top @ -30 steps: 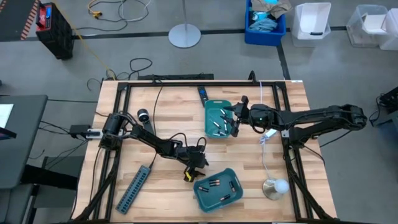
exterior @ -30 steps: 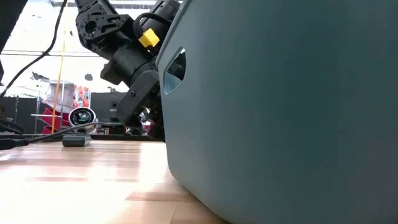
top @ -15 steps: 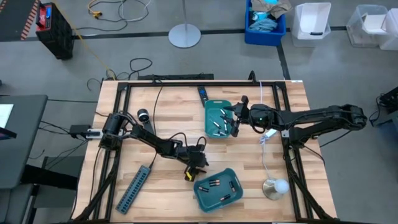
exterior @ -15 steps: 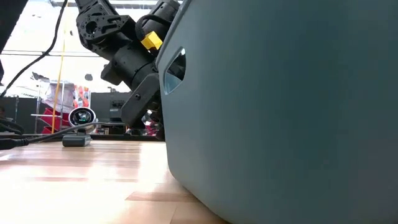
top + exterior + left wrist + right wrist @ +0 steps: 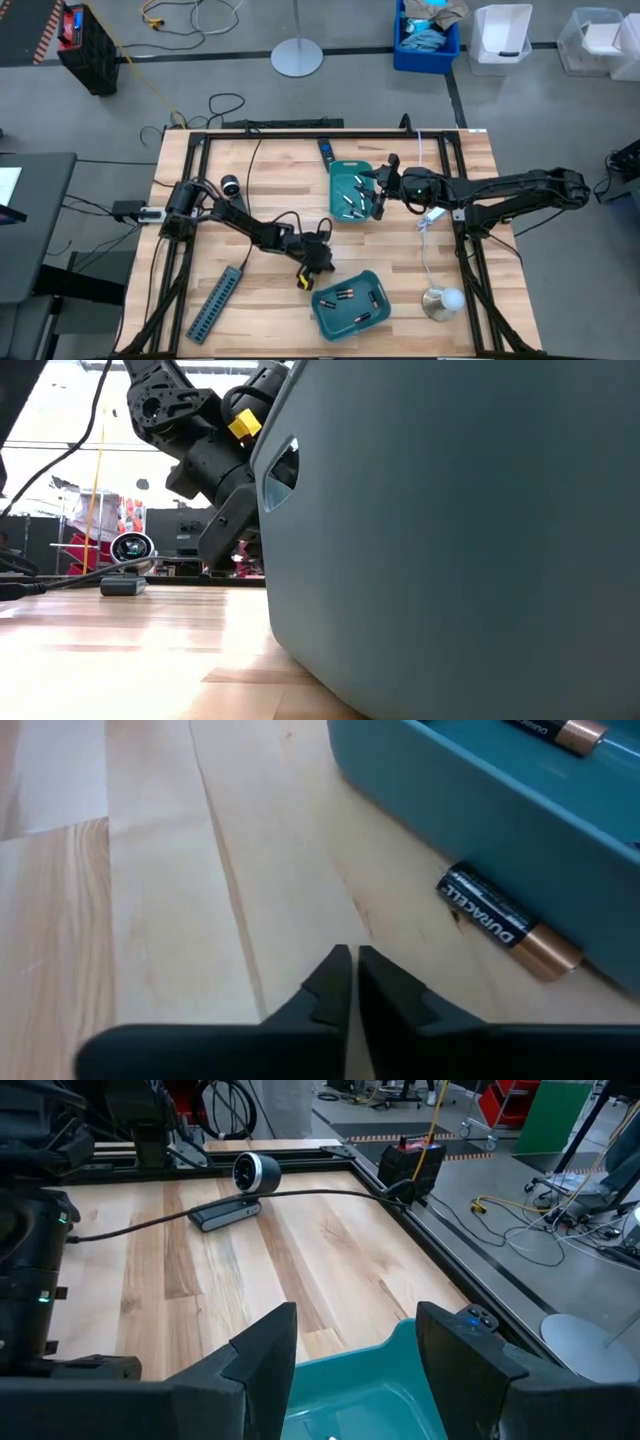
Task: Sort batteries
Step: Put the black battery into the blue bin
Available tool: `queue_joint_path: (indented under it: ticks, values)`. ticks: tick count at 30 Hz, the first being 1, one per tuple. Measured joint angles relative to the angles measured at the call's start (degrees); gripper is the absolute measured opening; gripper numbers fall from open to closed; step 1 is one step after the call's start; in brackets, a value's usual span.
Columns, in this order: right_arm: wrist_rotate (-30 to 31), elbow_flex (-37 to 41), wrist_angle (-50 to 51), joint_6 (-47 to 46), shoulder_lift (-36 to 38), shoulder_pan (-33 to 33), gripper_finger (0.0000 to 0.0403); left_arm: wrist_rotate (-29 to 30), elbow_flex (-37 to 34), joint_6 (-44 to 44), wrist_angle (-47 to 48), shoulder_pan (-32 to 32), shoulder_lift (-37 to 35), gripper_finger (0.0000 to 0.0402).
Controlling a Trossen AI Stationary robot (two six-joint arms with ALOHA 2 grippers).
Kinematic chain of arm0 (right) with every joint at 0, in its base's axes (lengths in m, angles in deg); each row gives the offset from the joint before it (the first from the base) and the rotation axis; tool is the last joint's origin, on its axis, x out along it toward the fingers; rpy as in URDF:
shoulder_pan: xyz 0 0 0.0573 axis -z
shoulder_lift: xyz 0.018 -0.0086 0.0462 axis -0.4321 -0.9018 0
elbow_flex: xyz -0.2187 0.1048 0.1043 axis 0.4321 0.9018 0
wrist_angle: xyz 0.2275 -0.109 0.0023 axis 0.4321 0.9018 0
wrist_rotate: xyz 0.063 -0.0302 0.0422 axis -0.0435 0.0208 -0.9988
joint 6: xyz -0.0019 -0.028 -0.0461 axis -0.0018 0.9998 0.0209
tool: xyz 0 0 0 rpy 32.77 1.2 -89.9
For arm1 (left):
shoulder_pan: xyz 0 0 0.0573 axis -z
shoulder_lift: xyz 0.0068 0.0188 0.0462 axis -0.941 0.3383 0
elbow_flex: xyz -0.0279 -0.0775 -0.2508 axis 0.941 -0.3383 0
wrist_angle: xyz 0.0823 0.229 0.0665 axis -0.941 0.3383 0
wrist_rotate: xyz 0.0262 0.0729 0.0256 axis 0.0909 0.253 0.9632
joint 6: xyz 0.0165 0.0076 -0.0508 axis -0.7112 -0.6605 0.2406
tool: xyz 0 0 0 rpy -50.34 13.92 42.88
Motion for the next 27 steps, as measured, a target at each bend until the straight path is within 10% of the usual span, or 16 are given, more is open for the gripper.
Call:
queue_joint_path:
  ticks: [14,27]
  values:
    - [0.02,0.0,0.0,-0.34,0.0,0.0,0.0221,2.47,-1.44,-4.16,-0.02,-2.15,-1.65,0.0001]
    - [-7.86,-2.95,4.78,-0.42,-0.02,-6.65,0.0221,5.26,-17.24,-4.07,-14.04,-7.64,-10.29,0.0]
